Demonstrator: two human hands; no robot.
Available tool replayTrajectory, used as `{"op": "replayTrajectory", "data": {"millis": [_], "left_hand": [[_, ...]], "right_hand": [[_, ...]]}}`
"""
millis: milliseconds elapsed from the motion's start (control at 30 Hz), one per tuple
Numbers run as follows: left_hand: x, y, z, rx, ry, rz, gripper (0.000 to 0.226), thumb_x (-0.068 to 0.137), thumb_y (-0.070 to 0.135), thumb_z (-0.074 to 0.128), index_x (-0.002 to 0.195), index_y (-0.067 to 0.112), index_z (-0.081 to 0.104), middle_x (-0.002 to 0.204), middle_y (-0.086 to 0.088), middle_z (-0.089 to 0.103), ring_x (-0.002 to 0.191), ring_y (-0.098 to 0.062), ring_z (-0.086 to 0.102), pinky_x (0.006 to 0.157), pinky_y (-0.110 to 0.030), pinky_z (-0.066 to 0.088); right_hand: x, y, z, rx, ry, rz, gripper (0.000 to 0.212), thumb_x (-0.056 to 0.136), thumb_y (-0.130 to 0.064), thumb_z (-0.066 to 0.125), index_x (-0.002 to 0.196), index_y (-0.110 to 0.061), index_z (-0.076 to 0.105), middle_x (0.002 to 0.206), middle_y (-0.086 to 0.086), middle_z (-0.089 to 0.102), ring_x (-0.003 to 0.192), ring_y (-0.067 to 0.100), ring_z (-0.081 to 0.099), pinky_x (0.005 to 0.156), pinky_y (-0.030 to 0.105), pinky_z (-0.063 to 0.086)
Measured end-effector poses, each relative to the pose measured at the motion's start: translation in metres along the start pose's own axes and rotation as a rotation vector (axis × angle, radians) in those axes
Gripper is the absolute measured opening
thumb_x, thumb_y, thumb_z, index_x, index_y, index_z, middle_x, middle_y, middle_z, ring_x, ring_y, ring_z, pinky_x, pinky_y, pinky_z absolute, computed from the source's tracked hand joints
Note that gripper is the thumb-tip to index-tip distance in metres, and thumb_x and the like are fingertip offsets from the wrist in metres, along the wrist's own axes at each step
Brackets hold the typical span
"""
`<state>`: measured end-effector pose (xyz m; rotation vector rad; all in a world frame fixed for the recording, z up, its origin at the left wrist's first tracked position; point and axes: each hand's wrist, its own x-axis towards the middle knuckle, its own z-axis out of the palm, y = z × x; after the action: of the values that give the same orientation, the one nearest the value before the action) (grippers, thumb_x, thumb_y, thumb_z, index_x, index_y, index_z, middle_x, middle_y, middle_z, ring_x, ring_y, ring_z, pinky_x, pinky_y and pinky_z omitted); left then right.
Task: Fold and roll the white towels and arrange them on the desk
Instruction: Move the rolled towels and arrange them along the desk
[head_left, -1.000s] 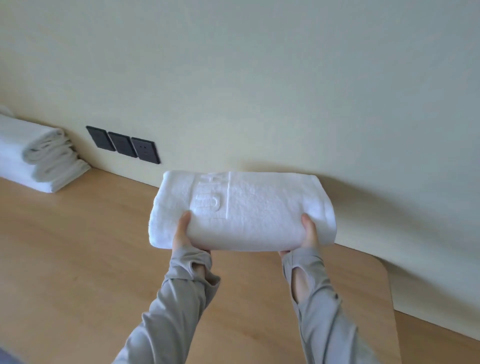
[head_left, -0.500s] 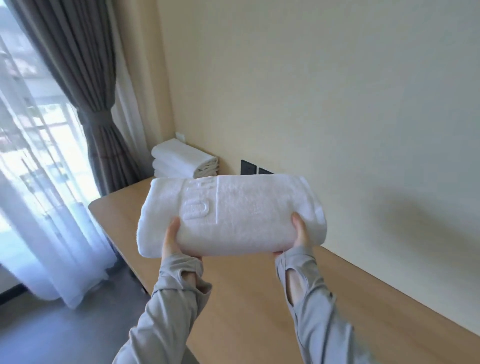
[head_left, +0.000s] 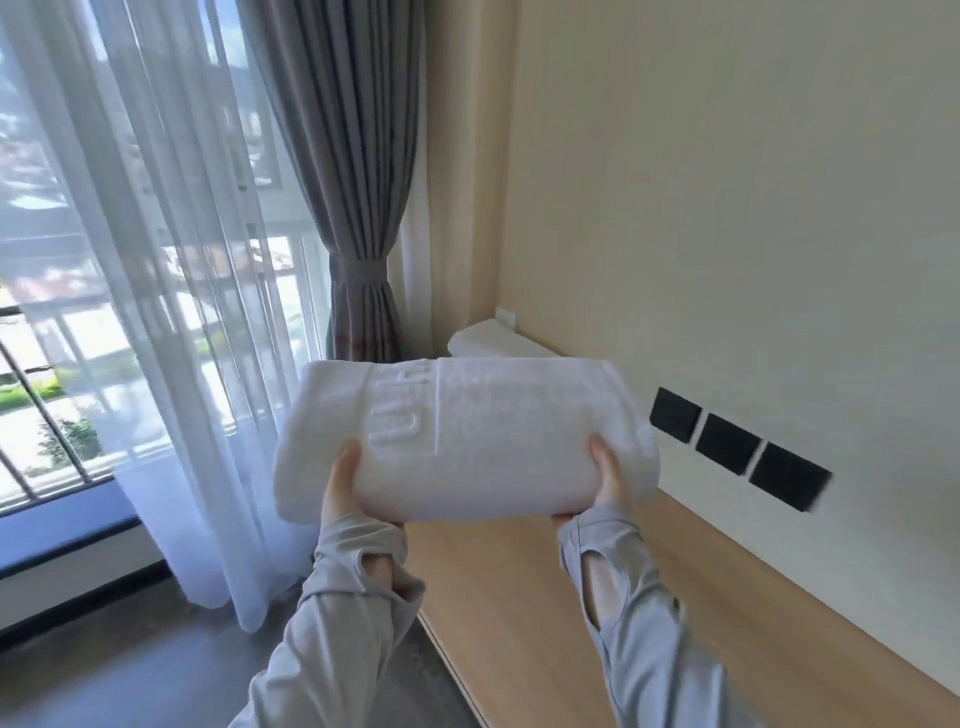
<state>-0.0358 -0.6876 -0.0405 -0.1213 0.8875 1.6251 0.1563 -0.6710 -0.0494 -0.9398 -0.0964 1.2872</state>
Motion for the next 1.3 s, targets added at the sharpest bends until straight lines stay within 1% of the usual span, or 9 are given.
{"op": "replayTrajectory", "data": {"millis": [100, 200, 433, 567, 667, 800, 967, 1200, 1300], "left_hand": [[0.038, 0.019, 0.009, -0.013, -0.011, 0.007, 0.034, 0.071, 0.038, 0.076, 0.091, 0.018, 0.056, 0.11, -0.003, 0.065, 0.099, -0.023, 0.062, 0.096, -0.041, 0.048], [0.083, 0.033, 0.023, -0.023, -0.012, 0.024, 0.036, 0.072, 0.037, 0.077, 0.093, 0.018, 0.055, 0.112, -0.004, 0.064, 0.103, -0.025, 0.061, 0.097, -0.043, 0.048], [0.187, 0.054, 0.082, 0.026, -0.002, 0.038, 0.032, 0.074, 0.034, 0.075, 0.094, 0.017, 0.058, 0.103, -0.003, 0.064, 0.101, -0.025, 0.061, 0.095, -0.043, 0.048], [0.235, 0.058, 0.123, 0.081, -0.009, -0.001, 0.037, 0.07, 0.035, 0.079, 0.093, 0.017, 0.056, 0.103, -0.003, 0.064, 0.093, -0.022, 0.062, 0.087, -0.041, 0.049], [0.263, 0.049, 0.154, 0.161, -0.079, -0.05, 0.041, 0.073, 0.037, 0.076, 0.103, 0.018, 0.056, 0.108, -0.004, 0.063, 0.1, -0.025, 0.06, 0.092, -0.043, 0.048], [0.293, 0.031, 0.2, 0.276, -0.157, -0.068, 0.025, 0.077, 0.036, 0.073, 0.083, 0.024, 0.052, 0.087, 0.0, 0.061, 0.081, -0.022, 0.059, 0.065, -0.037, 0.048], [0.337, 0.014, 0.254, 0.417, -0.257, -0.209, 0.034, 0.071, 0.04, 0.076, 0.079, 0.017, 0.052, 0.079, -0.003, 0.062, 0.075, -0.023, 0.061, 0.059, -0.032, 0.048], [0.435, -0.014, 0.314, 0.507, -0.42, -0.412, 0.035, 0.07, 0.039, 0.077, 0.087, 0.015, 0.059, 0.08, -0.005, 0.072, 0.083, -0.024, 0.066, 0.065, -0.032, 0.052], [0.476, -0.033, 0.331, 0.537, -0.45, -0.495, 0.044, 0.066, 0.038, 0.081, 0.098, 0.016, 0.059, 0.102, -0.007, 0.068, 0.094, -0.028, 0.065, 0.082, -0.04, 0.055]], "right_hand": [[0.026, 0.019, 0.032, 0.002, -0.006, 0.015, 0.05, 0.066, -0.038, 0.078, 0.111, -0.025, 0.061, 0.107, 0.003, 0.067, 0.094, 0.026, 0.065, 0.078, 0.045, 0.055], [0.061, 0.038, 0.062, 0.002, -0.028, 0.021, 0.058, 0.068, -0.039, 0.077, 0.121, -0.024, 0.058, 0.114, 0.005, 0.065, 0.101, 0.028, 0.063, 0.088, 0.049, 0.052], [0.15, 0.062, 0.129, 0.079, 0.078, 0.043, 0.058, 0.061, -0.035, 0.082, 0.114, -0.022, 0.06, 0.11, 0.004, 0.067, 0.099, 0.029, 0.064, 0.088, 0.051, 0.052], [0.185, 0.056, 0.151, 0.165, 0.103, 0.042, 0.038, 0.066, -0.032, 0.08, 0.097, -0.023, 0.061, 0.11, 0.005, 0.065, 0.101, 0.03, 0.063, 0.09, 0.053, 0.05], [0.206, 0.045, 0.162, 0.233, 0.12, 0.015, 0.044, 0.068, -0.032, 0.079, 0.108, -0.021, 0.062, 0.11, 0.006, 0.065, 0.101, 0.03, 0.063, 0.087, 0.05, 0.052], [0.232, 0.032, 0.169, 0.335, 0.148, -0.122, 0.05, 0.073, -0.031, 0.076, 0.119, -0.02, 0.059, 0.11, 0.007, 0.067, 0.097, 0.028, 0.065, 0.083, 0.047, 0.054], [0.27, 0.025, 0.177, 0.396, 0.164, -0.227, 0.033, 0.077, -0.035, 0.073, 0.102, -0.017, 0.064, 0.1, 0.007, 0.07, 0.093, 0.027, 0.067, 0.086, 0.047, 0.053], [0.337, 0.033, 0.209, 0.46, 0.235, -0.403, 0.024, 0.084, -0.038, 0.063, 0.096, -0.017, 0.066, 0.091, 0.005, 0.074, 0.096, 0.027, 0.065, 0.093, 0.048, 0.048], [0.362, 0.038, 0.219, 0.495, 0.313, -0.49, 0.018, 0.084, -0.036, 0.065, 0.09, -0.018, 0.067, 0.081, 0.002, 0.075, 0.091, 0.025, 0.067, 0.09, 0.048, 0.05]]}}
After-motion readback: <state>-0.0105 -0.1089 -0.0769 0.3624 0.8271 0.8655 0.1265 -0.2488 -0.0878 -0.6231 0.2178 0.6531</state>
